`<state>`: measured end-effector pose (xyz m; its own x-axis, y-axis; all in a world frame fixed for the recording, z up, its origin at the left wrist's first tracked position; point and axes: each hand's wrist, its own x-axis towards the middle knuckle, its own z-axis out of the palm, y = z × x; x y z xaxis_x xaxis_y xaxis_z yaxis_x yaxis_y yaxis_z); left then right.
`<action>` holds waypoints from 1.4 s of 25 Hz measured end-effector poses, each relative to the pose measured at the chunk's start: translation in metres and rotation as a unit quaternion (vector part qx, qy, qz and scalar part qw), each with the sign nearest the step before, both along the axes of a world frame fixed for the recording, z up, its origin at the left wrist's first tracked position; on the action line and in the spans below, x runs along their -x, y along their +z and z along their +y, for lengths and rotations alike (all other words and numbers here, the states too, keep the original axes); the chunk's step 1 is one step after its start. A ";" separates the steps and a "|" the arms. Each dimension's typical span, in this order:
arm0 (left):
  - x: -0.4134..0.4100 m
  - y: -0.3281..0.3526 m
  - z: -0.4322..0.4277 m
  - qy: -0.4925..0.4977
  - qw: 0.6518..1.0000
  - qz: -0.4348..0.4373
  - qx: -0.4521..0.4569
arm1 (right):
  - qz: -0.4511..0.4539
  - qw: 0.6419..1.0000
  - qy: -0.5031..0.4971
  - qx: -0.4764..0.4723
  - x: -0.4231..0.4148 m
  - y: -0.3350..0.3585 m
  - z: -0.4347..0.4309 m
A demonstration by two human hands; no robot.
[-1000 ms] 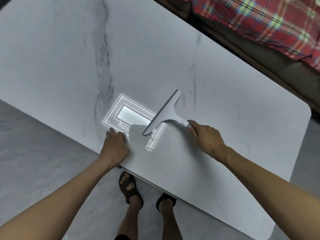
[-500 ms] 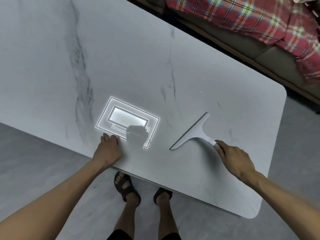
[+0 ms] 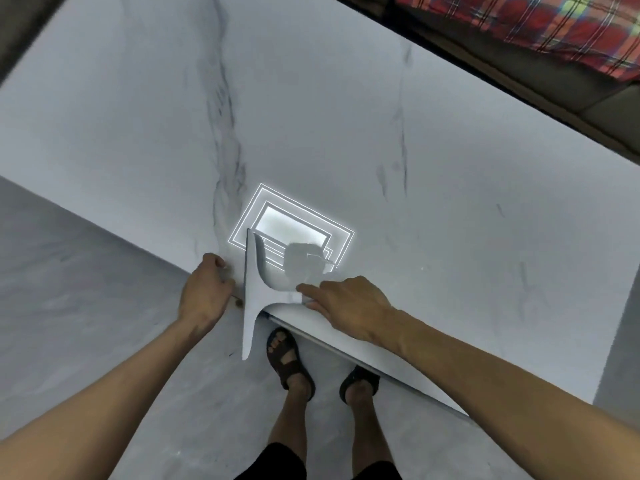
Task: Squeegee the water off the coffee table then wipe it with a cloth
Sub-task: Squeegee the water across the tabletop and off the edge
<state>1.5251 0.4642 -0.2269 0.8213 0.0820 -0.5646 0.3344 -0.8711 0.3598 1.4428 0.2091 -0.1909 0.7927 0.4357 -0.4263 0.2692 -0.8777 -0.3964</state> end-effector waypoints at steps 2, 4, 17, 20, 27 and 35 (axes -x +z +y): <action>0.004 -0.002 0.013 -0.018 1.000 0.010 0.007 | 0.000 1.000 0.026 0.017 -0.012 -0.013 0.026; 0.010 -0.004 0.016 -0.043 0.998 0.026 0.025 | 0.006 0.999 0.019 0.040 -0.015 -0.019 0.029; 0.011 -0.009 -0.049 -0.224 0.945 0.238 -0.013 | 0.057 0.971 -0.157 0.169 0.112 0.047 -0.139; 0.006 -0.007 -0.049 -0.233 0.938 0.255 -0.020 | 0.066 0.968 -0.168 0.177 0.113 0.063 -0.129; 0.018 -0.005 -0.051 -0.159 0.976 0.150 -0.017 | 0.032 0.997 -0.055 0.053 0.061 0.019 -0.021; 0.077 -0.013 -0.086 -0.246 0.969 -0.001 0.036 | 0.013 0.990 -0.119 0.075 0.111 0.002 -0.097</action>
<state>1.4480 0.3784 -0.2397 0.7519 -0.3590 -0.5529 -0.1153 -0.8974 0.4259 1.3318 0.1119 -0.1891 0.8528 0.1690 -0.4941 0.0395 -0.9644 -0.2615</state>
